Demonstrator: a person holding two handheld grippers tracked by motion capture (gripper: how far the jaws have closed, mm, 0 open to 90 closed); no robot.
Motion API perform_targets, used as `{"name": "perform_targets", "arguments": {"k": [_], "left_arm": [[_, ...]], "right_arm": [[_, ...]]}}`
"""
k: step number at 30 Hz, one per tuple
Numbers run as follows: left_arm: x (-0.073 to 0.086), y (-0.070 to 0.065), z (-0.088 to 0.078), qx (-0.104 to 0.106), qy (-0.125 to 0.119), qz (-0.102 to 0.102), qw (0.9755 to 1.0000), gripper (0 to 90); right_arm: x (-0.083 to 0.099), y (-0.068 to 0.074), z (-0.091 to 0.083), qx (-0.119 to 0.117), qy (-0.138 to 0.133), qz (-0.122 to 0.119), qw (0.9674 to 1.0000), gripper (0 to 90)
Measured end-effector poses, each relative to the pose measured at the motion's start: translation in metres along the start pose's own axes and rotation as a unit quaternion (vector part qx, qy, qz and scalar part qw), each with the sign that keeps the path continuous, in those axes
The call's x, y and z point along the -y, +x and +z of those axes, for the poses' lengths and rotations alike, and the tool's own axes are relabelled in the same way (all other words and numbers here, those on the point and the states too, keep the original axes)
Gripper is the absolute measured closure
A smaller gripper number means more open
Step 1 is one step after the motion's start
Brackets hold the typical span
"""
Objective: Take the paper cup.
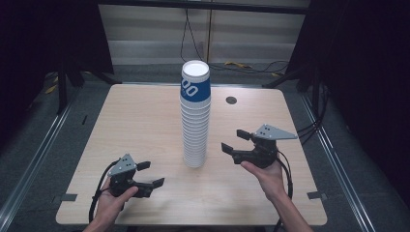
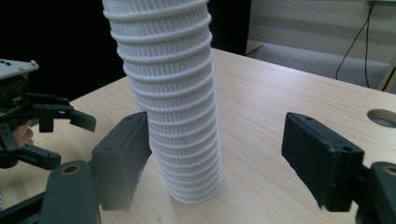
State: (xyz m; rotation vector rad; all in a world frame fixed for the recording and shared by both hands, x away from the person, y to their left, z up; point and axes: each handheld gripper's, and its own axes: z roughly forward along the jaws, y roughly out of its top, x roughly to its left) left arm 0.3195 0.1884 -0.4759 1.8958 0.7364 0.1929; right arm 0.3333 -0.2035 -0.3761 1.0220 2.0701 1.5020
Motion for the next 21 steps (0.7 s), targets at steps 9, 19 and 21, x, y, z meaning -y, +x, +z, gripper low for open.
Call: {"name": "perform_targets", "arguments": {"k": [9, 19, 21], "left_arm": [[0.001, -0.001, 0.002, 0.001, 0.005, -0.002, 1.0, 16.1], [0.002, -0.002, 0.003, -0.001, 0.01, 0.0, 1.0, 16.1], [0.002, -0.003, 0.003, 0.002, 0.011, 0.001, 0.9999, 16.1]], "right_arm": [[-0.025, 0.012, 0.001, -0.02, -0.023, -0.021, 0.9993, 24.9], [-0.059, 0.012, 0.002, -0.056, -0.039, -0.026, 0.9973, 21.1], [-0.064, 0.012, 0.004, -0.068, -0.033, -0.022, 0.9969, 18.3]]}}
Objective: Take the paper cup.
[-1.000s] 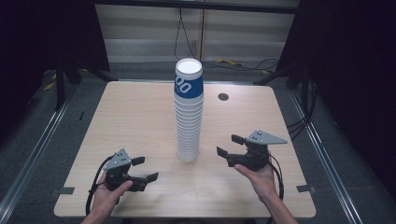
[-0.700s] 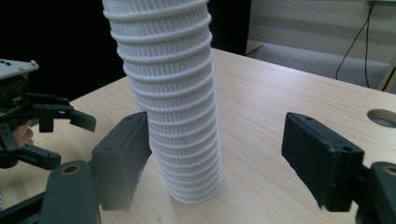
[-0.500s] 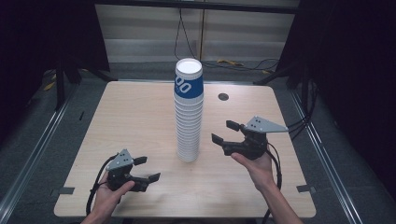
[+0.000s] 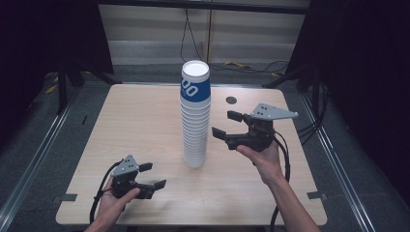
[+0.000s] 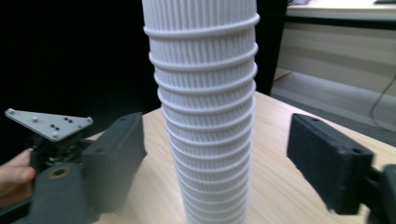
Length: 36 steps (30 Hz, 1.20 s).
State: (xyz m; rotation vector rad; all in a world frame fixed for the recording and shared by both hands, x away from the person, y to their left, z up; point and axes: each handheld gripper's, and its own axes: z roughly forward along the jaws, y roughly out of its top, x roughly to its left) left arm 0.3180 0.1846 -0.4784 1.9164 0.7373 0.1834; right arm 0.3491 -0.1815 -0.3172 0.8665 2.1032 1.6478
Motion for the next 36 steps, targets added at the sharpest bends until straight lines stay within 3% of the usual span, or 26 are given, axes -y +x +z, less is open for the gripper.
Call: {"name": "perform_targets", "arguments": {"k": [8, 15, 21, 27, 32, 36], "left_arm": [[0.0, -0.001, 0.001, 0.001, 0.003, 0.005, 1.0, 16.1], [0.0, -0.003, 0.002, 0.007, 0.005, 0.008, 0.9999, 16.1], [0.0, -0.002, 0.003, 0.004, 0.008, 0.008, 0.9999, 16.1], [0.0, -0.002, 0.002, 0.008, 0.007, 0.005, 0.9999, 16.2], [0.001, -0.002, 0.003, 0.011, 0.008, 0.004, 0.9999, 16.2], [0.001, -0.002, 0.003, 0.011, 0.01, 0.004, 0.9999, 16.2]], "right_arm": [[-0.021, 0.0, 0.006, -0.009, -0.002, -0.008, 0.9999, 14.4], [-0.043, 0.002, 0.007, -0.015, 0.003, -0.025, 0.9996, 15.9], [-0.051, 0.004, 0.011, -0.024, -0.003, -0.029, 0.9993, 17.2], [-0.065, 0.007, 0.022, -0.023, 0.021, -0.044, 0.9986, 14.1], [-0.075, 0.005, 0.029, -0.025, 0.027, -0.043, 0.9984, 14.0], [-0.083, 0.004, 0.035, -0.045, 0.037, -0.044, 0.9973, 14.0]]}}
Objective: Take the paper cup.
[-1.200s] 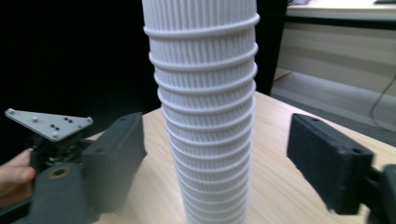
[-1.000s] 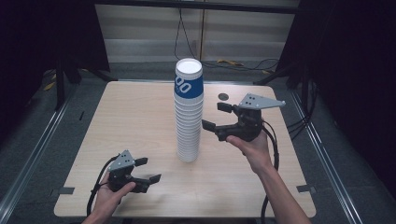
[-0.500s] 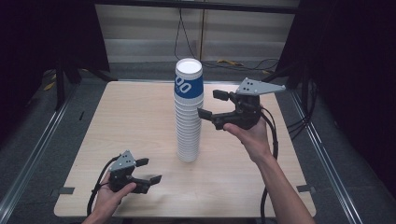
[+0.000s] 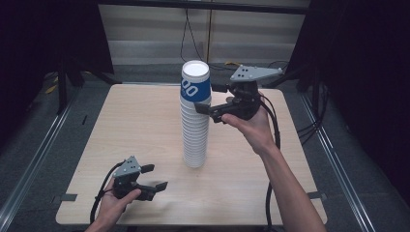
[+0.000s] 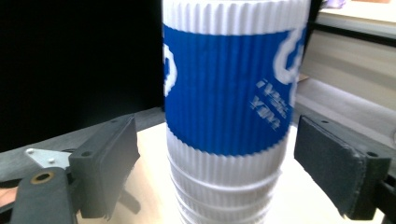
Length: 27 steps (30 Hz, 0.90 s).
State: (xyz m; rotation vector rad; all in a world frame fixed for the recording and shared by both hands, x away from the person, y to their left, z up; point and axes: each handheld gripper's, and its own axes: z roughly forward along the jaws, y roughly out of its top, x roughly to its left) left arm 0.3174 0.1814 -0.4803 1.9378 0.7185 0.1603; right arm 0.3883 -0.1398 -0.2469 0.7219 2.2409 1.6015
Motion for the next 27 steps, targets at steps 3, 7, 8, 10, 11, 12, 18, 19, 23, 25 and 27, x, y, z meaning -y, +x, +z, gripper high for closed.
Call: {"name": "perform_targets", "arguments": {"k": [3, 7, 8, 10, 11, 12, 18, 19, 23, 25, 27], "left_arm": [[0.0, 0.0, 0.0, 0.0, 0.001, 0.0, 1.0, 16.2], [0.0, 0.0, 0.0, 0.001, 0.001, 0.001, 1.0, 16.2], [0.0, 0.0, 0.0, 0.0, 0.003, 0.002, 1.0, 16.2], [0.0, -0.001, 0.0, -0.003, 0.004, 0.004, 1.0, 16.2], [0.0, -0.001, 0.0, -0.002, 0.003, 0.004, 1.0, 16.2], [0.0, -0.001, 0.0, -0.002, 0.003, 0.003, 1.0, 16.2], [0.001, -0.001, 0.001, 0.0, 0.002, 0.003, 1.0, 16.2], [0.0, -0.001, 0.001, -0.002, 0.003, 0.004, 1.0, 16.2], [0.001, -0.001, 0.001, -0.001, 0.004, 0.004, 1.0, 16.2], [0.001, -0.001, 0.0, 0.0, 0.002, 0.004, 1.0, 16.2], [0.0, -0.001, 0.0, 0.0, 0.001, 0.005, 1.0, 16.2]], "right_arm": [[-0.003, -0.001, 0.003, 0.004, -0.001, -0.003, 1.0, 14.1], [-0.01, -0.004, 0.007, 0.018, 0.003, 0.0, 0.9998, 14.0], [-0.012, -0.005, 0.008, 0.016, 0.002, 0.002, 0.9999, 13.9], [-0.015, -0.005, 0.009, 0.013, -0.002, 0.003, 0.9999, 14.0], [-0.016, -0.005, 0.01, 0.01, -0.006, 0.004, 0.9999, 14.0], [-0.018, -0.005, 0.011, 0.01, -0.009, 0.002, 0.9999, 14.0], [-0.023, -0.007, 0.018, 0.004, -0.01, 0.005, 0.9999, 14.2], [-0.023, -0.007, 0.018, 0.005, -0.011, 0.004, 0.9999, 14.2], [-0.028, -0.007, 0.022, 0.002, -0.011, 0.001, 0.9999, 14.6], [-0.03, -0.007, 0.025, 0.001, -0.008, 0.0, 1.0, 15.6], [-0.031, -0.006, 0.027, 0.002, -0.005, -0.001, 1.0, 17.8]]}}
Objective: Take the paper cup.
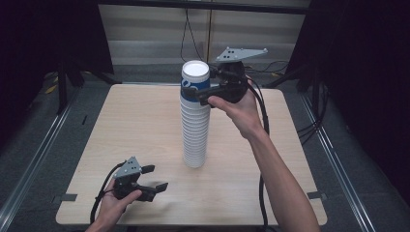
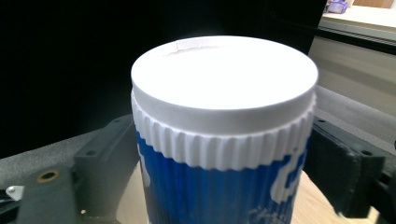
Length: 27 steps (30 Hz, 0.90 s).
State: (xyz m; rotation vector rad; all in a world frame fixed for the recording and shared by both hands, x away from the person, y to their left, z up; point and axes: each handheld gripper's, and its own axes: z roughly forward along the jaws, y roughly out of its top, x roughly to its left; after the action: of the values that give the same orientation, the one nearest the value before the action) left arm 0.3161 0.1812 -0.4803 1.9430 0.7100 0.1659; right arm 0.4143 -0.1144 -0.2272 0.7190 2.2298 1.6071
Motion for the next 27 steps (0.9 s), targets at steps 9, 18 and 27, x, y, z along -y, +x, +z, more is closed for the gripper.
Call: {"name": "perform_targets", "arguments": {"k": [9, 18, 27], "left_arm": [[0.0, 0.0, 0.001, 0.002, 0.002, -0.002, 1.0, 16.2], [0.0, 0.0, 0.0, 0.002, 0.003, -0.003, 1.0, 16.2], [0.0, 0.0, 0.001, -0.002, 0.001, -0.003, 1.0, 16.3]], "right_arm": [[-0.001, -0.001, 0.002, -0.001, 0.001, 0.0, 1.0, 22.9], [-0.004, 0.0, 0.001, 0.002, -0.007, 0.002, 1.0, 24.8], [-0.011, 0.0, -0.003, -0.001, -0.034, 0.009, 0.9994, 25.4]]}}
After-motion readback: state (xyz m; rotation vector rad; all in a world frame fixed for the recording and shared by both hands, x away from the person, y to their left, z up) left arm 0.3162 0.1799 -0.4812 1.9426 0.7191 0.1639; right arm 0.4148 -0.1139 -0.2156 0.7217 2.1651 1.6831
